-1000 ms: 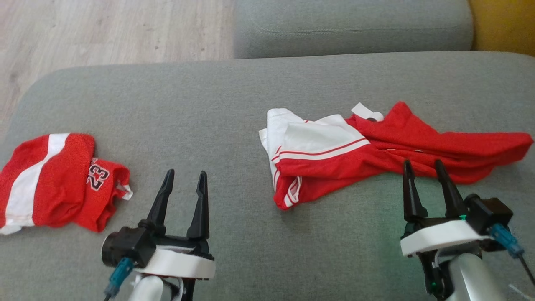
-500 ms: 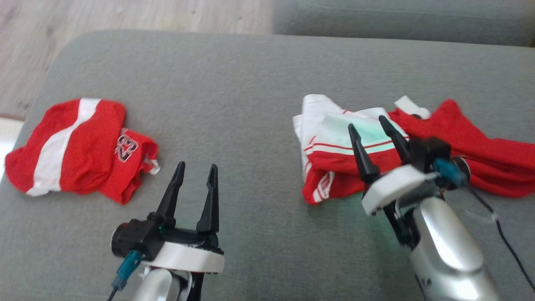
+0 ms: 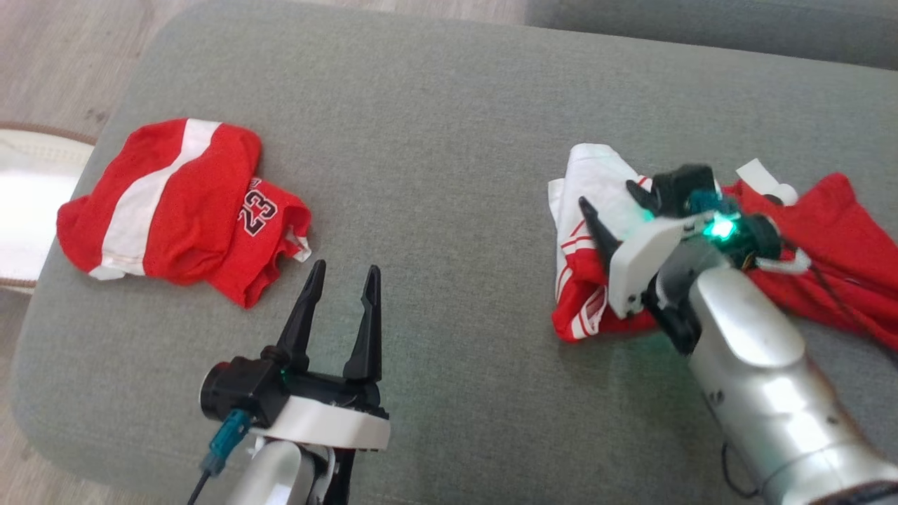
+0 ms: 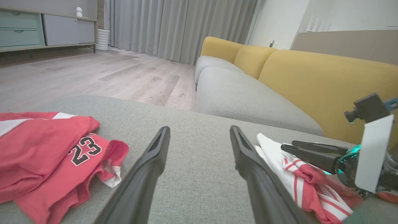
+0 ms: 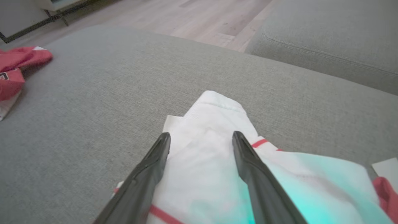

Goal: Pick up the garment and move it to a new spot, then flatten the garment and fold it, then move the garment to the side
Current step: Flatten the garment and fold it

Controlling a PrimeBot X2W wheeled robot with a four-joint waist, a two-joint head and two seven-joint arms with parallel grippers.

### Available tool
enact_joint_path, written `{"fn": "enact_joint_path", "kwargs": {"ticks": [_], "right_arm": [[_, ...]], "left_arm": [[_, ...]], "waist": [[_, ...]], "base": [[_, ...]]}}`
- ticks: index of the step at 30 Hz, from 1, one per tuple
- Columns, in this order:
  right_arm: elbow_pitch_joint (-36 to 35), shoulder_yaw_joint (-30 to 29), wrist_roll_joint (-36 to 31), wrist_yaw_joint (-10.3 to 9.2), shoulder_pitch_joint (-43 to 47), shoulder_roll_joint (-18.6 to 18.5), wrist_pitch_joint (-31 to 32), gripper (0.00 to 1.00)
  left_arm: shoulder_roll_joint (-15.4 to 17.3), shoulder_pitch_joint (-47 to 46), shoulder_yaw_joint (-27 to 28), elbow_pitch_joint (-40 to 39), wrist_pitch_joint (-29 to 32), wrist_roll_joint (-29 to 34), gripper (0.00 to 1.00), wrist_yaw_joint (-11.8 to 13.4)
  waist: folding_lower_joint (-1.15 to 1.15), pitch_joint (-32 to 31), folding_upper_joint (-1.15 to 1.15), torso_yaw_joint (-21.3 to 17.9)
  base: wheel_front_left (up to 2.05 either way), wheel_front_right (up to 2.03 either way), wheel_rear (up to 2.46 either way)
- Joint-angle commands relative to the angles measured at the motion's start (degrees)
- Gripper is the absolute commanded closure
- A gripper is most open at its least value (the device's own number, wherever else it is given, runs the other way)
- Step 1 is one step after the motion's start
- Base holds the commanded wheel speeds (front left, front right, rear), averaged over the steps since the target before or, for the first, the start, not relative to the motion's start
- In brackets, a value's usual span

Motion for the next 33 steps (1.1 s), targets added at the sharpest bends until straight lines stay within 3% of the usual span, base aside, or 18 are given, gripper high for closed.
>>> {"fn": "enact_joint_path", "kwargs": {"ticks": [1, 14, 15, 16, 24, 33], "right_arm": [[0.2, 1.4, 0.4, 0.43, -3.5, 0.5, 1.4, 0.0], [14.6, 9.9, 3.5, 0.43, -9.9, 1.0, 15.2, 0.0], [15.1, 10.3, 4.4, 0.43, -10.2, 1.0, 15.8, 0.45], [15.3, 10.8, 5.1, 0.43, -10.5, 0.8, 16.0, 1.0], [16.4, 11.1, 8.1, 0.43, -14.7, -3.3, 11.3, 1.0], [18.6, 2.7, 6.9, 0.43, -24.0, -6.5, -7.5, 1.0]], "left_arm": [[0.0, -2.0, 1.2, -1.7, -0.5, -0.7, 0.0, 0.4], [0.0, -3.1, 0.3, -1.8, -0.5, -1.3, 0.0, 0.6], [0.0, -3.2, 0.2, -1.8, -0.5, -1.5, 0.0, 0.6], [0.0, -3.3, 0.0, -1.8, -0.5, -1.6, 0.0, 0.7], [0.0, -3.6, -0.4, -1.9, -0.5, -2.6, 0.0, 1.1], [0.0, -3.7, -0.4, -2.1, -0.5, -2.9, 0.0, 1.3]], "waist": [[-0.01, 0.4, 0.0, 0.3], [-0.01, 2.2, 0.0, 2.0], [-0.01, 2.3, 0.0, 2.2], [-0.01, 2.4, 0.0, 2.4], [-0.01, 3.2, 0.0, 4.2], [-0.01, 3.5, 0.0, 5.0]], "base": [[0.0, 0.0, 0.0], [0.0, 0.0, 0.0], [0.0, 0.0, 0.0], [0.0, 0.0, 0.0], [0.0, 0.0, 0.0], [0.0, 0.0, 0.0]]}}
